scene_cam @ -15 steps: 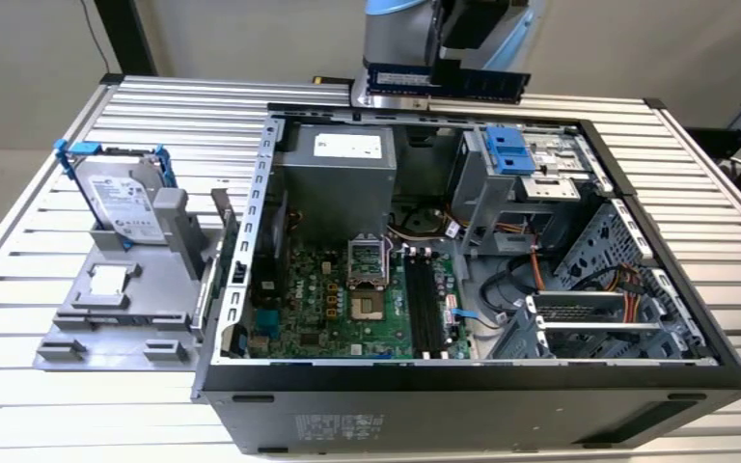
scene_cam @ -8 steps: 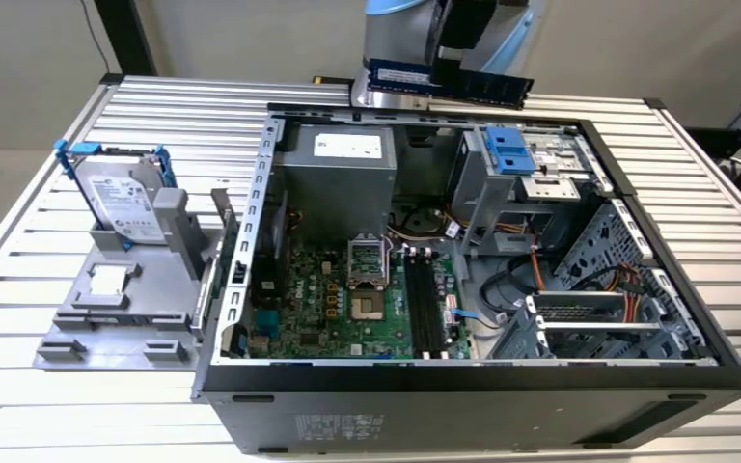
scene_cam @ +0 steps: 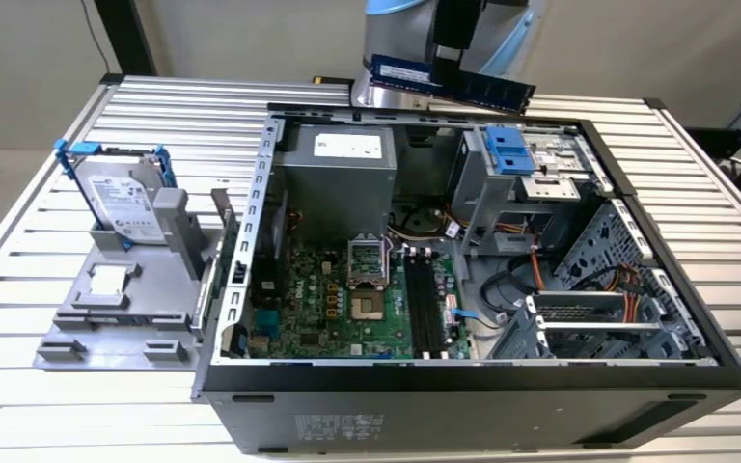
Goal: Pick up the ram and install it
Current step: 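Insert the ram into the slot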
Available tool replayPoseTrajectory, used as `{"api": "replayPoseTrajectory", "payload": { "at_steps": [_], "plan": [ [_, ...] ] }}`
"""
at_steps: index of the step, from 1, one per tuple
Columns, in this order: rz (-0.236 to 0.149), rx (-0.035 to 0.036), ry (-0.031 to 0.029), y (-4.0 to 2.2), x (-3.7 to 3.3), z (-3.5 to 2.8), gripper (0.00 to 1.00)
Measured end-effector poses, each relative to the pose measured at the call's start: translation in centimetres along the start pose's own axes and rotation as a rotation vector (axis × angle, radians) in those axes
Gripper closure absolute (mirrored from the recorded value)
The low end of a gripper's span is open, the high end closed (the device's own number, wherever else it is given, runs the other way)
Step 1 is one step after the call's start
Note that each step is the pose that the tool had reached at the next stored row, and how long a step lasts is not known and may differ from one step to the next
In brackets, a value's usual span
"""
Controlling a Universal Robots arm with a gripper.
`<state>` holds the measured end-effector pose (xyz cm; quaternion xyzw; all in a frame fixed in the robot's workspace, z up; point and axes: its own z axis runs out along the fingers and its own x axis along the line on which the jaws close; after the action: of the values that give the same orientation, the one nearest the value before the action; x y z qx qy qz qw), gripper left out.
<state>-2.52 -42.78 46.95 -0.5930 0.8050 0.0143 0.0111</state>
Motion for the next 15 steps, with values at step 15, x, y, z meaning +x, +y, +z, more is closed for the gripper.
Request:
{"api": "replayPoseTrajectory", "payload": {
  "at_steps": [15],
  "plan": [
    [0.244,0.0085,-0.0023,0.0,0.0,0.0,1.0]
  ]
}}
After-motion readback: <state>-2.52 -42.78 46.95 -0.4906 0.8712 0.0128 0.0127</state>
